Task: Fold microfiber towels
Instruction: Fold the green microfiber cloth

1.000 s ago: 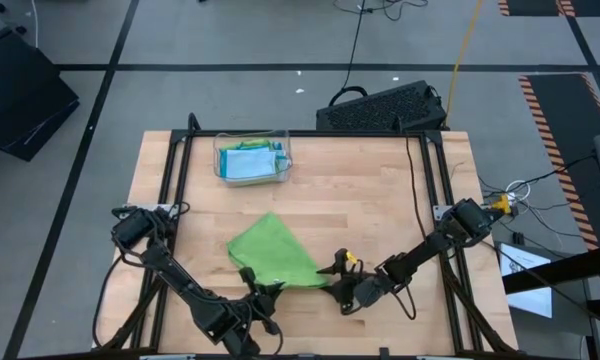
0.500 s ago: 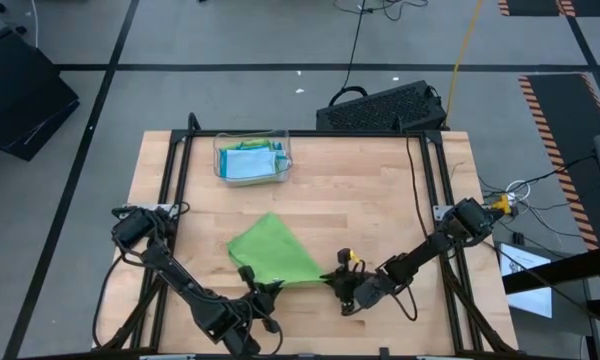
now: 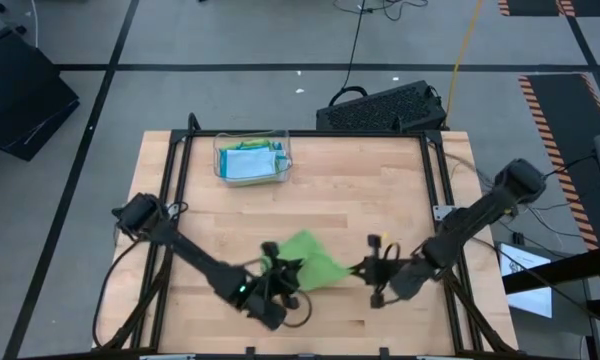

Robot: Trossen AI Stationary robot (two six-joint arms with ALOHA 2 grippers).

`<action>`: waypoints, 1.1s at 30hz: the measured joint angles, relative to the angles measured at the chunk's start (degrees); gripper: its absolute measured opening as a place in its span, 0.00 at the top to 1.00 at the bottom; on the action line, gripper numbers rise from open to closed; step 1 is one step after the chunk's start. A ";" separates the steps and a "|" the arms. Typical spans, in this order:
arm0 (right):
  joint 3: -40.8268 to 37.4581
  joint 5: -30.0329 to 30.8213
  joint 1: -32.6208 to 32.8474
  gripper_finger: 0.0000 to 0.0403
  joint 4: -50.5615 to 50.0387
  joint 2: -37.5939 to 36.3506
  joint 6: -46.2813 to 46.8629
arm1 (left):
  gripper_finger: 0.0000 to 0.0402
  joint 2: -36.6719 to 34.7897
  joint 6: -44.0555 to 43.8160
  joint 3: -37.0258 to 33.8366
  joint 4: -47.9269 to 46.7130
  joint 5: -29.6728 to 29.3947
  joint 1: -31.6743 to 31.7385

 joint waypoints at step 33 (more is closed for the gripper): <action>0.11 -13.78 -10.68 0.99 -21.96 -18.65 14.95 | 0.99 -12.18 2.44 0.04 1.22 23.95 10.93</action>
